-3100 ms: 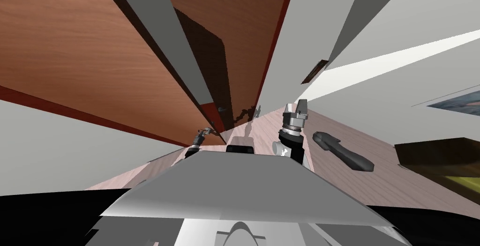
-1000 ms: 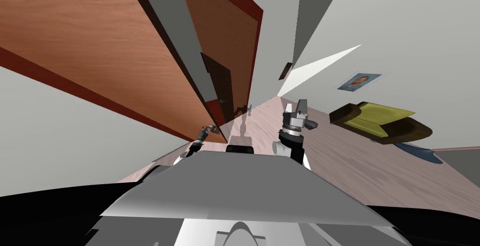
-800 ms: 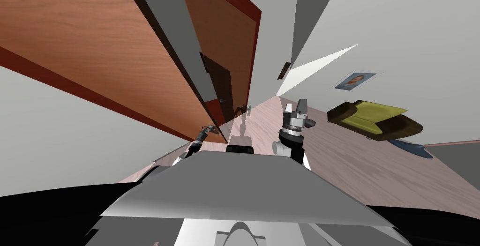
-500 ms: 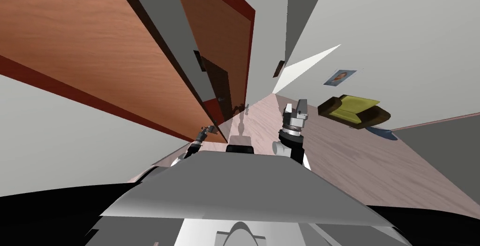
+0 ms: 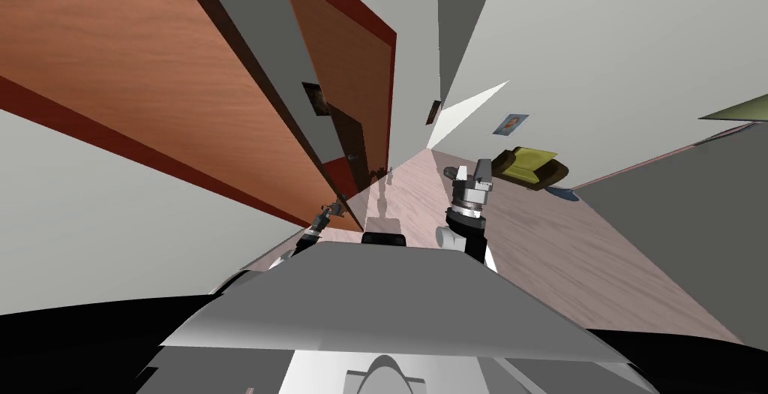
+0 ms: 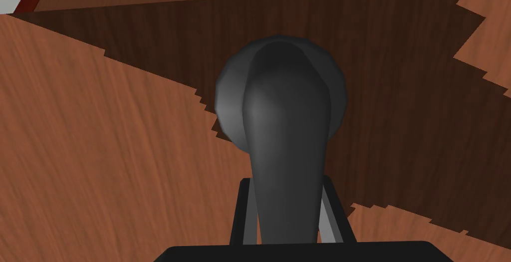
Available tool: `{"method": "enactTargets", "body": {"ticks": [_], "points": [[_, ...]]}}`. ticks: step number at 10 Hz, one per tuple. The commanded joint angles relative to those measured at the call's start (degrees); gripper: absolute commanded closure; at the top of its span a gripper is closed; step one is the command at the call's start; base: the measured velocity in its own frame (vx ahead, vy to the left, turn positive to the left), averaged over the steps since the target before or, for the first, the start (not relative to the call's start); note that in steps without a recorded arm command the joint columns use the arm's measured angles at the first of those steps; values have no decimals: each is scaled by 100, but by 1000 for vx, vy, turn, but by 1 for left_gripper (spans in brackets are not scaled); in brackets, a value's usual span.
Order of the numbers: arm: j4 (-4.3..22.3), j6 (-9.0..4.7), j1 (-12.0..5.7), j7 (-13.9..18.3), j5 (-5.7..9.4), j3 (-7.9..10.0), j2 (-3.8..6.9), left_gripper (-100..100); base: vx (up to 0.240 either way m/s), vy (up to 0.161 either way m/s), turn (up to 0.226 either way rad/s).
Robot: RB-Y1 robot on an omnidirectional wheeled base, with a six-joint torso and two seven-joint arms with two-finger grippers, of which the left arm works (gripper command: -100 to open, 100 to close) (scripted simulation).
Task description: Pull the door open
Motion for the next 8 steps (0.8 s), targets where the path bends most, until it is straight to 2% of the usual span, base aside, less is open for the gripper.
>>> {"method": "enactTargets", "body": {"ticks": [1,7,8], "points": [[0,0,0,0,0,0,0,100,-93,39,-30],[167,-277,68,42,-12,-29,29,100,-192,59,-179],[167,-277,68,42,-12,-29,29,100,-164,61,-61]]}}
